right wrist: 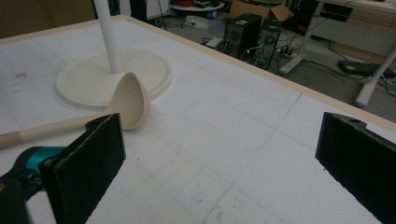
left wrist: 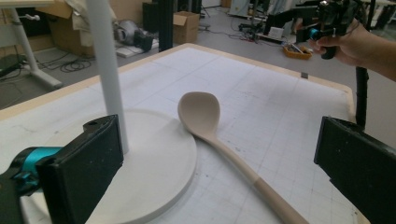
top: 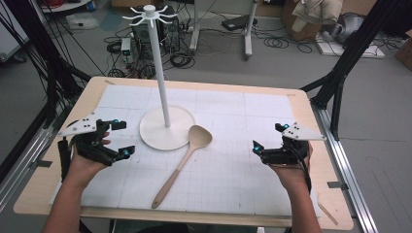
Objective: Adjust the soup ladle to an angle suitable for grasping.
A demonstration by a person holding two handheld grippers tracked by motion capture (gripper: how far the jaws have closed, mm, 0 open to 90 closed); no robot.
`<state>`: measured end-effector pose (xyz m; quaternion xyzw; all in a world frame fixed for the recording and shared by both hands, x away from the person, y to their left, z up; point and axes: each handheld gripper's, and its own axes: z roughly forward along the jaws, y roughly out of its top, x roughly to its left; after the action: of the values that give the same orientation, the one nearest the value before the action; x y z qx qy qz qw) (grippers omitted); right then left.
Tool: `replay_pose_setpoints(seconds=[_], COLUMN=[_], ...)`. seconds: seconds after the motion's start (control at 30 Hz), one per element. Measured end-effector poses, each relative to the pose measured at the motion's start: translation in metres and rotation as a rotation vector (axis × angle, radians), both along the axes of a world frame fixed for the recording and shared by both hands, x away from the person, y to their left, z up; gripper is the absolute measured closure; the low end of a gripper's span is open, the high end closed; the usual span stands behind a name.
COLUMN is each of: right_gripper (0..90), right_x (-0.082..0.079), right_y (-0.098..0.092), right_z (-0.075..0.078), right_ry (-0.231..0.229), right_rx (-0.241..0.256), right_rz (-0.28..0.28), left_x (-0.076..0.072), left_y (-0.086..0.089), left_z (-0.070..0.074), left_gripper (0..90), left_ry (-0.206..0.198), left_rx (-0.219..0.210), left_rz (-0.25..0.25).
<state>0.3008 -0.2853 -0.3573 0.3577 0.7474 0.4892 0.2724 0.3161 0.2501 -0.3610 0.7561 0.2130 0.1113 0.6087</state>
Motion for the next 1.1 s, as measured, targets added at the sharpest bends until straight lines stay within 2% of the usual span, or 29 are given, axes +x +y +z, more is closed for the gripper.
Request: replay_pose_setpoints(seconds=[0.13, 0.27, 0.33, 0.37, 0.47, 0.5, 0.63, 0.7, 0.8, 0.9, 1.0, 1.1], right_gripper=[0.3, 0.3, 0.3, 0.3, 0.4, 0.3, 0.3, 0.3, 0.3, 0.4, 0.4, 0.4], right_x=[0.002, 0.003, 0.003, 0.003, 0.003, 0.003, 0.004, 0.004, 0.004, 0.004, 0.004, 0.004], right_y=[0.001, 0.001, 0.002, 0.002, 0.002, 0.002, 0.0, -0.001, -0.001, -0.001, -0.001, 0.0], right_z=[0.0, -0.001, -0.001, -0.001, -0.001, -0.002, -0.002, -0.002, -0.002, -0.002, -0.002, -0.003], right_ry=[-0.004, 0.001, -0.001, -0.004, -0.001, 0.0, 0.001, 0.0, 0.001, 0.0, 0.0, 0.006], right_rx=[-0.009, -0.006, -0.008, -0.008, -0.005, -0.008, -0.003, -0.002, -0.001, -0.004, -0.01, -0.015], right_rz=[0.01, 0.008, 0.005, 0.006, 0.005, 0.009, 0.005, 0.004, 0.002, 0.002, 0.003, 0.0], left_x=[0.002, 0.004, 0.005, 0.005, 0.006, 0.006, 0.006, 0.007, 0.01, 0.011, 0.012, 0.013], left_y=[-0.021, -0.044, -0.055, -0.055, -0.07, -0.079, -0.096, -0.102, -0.111, -0.119, -0.125, -0.131], left_z=[-0.003, -0.007, -0.009, -0.009, -0.013, -0.015, -0.021, -0.023, -0.028, -0.035, -0.04, -0.045], left_gripper=[1.7, 1.7, 1.7, 1.7, 1.7, 1.7, 1.7, 1.8, 2.4, 2.4, 2.4, 2.4], left_ry=[0.02, 0.031, 0.057, 0.057, 0.078, 0.082, 0.095, 0.113, 0.147, 0.172, 0.185, 0.23], left_rx=[0.032, 0.091, 0.11, 0.11, 0.151, 0.184, 0.246, 0.265, 0.324, 0.373, 0.408, 0.437], left_rz=[-0.027, -0.057, -0.081, -0.081, -0.096, -0.099, -0.113, -0.116, -0.104, -0.115, -0.124, -0.104])
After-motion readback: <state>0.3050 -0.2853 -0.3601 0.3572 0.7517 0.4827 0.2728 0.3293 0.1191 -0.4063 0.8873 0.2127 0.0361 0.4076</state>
